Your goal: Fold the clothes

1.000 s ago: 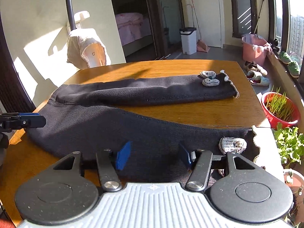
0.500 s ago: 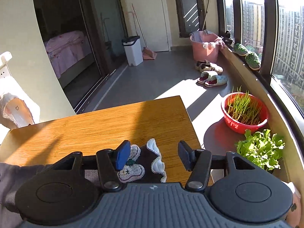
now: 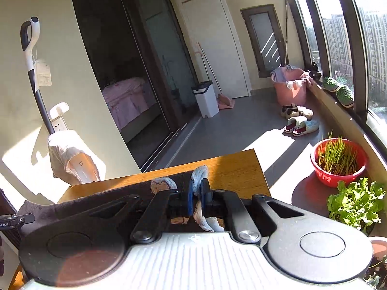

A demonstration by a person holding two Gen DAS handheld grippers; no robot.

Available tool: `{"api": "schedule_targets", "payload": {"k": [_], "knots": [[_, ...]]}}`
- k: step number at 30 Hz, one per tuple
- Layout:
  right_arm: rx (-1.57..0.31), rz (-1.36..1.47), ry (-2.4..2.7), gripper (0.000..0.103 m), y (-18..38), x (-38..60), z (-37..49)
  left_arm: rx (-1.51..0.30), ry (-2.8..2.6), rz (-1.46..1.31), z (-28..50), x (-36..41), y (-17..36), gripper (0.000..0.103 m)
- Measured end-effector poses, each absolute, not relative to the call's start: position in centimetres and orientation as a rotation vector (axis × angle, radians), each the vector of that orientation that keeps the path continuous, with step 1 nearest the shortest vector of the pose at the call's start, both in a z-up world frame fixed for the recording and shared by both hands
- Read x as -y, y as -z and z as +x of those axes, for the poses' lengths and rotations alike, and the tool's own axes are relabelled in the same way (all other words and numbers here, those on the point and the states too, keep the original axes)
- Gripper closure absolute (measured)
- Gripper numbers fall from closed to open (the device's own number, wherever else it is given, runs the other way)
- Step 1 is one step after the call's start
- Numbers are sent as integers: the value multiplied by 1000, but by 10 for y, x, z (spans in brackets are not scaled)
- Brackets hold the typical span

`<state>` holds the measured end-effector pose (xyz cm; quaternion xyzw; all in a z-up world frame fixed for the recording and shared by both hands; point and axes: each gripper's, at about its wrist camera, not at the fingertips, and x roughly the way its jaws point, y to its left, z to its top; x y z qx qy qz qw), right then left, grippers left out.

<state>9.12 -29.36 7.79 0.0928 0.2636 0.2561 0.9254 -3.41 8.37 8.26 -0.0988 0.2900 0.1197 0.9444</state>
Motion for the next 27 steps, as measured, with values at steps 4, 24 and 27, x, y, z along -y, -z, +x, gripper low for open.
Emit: {"api": "schedule_targets", "payload": {"k": [4,24,27], "knots": [[-551,138,-494,97,-53,321,33,-553,-231,-178,-104,-61,-82,67],[-712,145,-564,92,-9,313,-6,-491,-206,-314,-211,-46,-91,9],[-563,55,-593,93,-47,298,-11,-506,-208,-329,-205,-48,-88,9]]}}
